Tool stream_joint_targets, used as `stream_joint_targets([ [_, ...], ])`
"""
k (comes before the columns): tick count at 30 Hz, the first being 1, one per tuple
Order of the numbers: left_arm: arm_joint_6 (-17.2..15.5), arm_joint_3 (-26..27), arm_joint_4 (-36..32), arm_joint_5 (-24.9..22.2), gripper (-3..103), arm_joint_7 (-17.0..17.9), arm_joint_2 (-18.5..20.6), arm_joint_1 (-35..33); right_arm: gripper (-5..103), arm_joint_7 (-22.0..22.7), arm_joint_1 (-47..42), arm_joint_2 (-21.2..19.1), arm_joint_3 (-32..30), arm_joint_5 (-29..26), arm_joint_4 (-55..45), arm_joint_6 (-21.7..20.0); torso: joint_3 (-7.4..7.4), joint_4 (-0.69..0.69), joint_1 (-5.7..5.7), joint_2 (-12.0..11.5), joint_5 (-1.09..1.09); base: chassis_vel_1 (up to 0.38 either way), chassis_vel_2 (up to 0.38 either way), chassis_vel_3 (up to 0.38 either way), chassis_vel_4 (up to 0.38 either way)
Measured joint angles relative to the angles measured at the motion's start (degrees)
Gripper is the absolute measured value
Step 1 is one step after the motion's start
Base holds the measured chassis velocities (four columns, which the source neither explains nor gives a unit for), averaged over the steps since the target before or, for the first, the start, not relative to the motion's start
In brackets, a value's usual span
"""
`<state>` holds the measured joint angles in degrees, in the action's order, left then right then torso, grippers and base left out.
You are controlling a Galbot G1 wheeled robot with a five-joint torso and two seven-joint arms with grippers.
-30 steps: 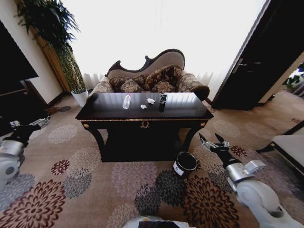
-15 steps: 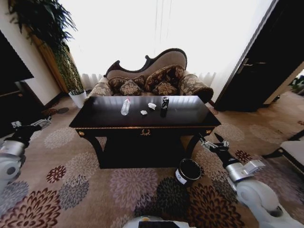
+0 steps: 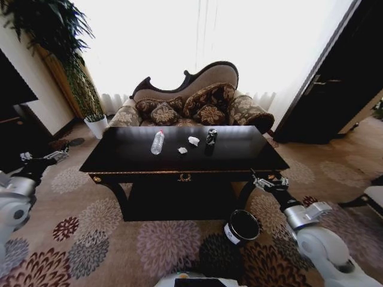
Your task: Move to the front of the table and place the trash on the table into the trash bin.
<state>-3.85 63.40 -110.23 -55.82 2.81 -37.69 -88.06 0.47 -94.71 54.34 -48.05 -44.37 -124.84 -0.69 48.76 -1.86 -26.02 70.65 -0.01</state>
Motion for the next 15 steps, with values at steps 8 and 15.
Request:
stream_joint_targets([
  [8,-0.41,-7.02,-1.02,2.11,100,-0.06,1.62,3.14,100,-0.14,0.83,-0.50,1.22,0.68,0.54,0.10,-0.01,0.02,0.02,0.01,-0.01,-0.015,0.014,0.009,-0.014],
  [15,-2.55,-21.93,-1.40,1.60,100,2.39,2.40,18.04,100,-0.71,0.27,-0.12,0.66,0.54,1.10,0.72,-0.01,0.00,0.03,0.01,0.02,0.000,0.000,0.000,0.000],
])
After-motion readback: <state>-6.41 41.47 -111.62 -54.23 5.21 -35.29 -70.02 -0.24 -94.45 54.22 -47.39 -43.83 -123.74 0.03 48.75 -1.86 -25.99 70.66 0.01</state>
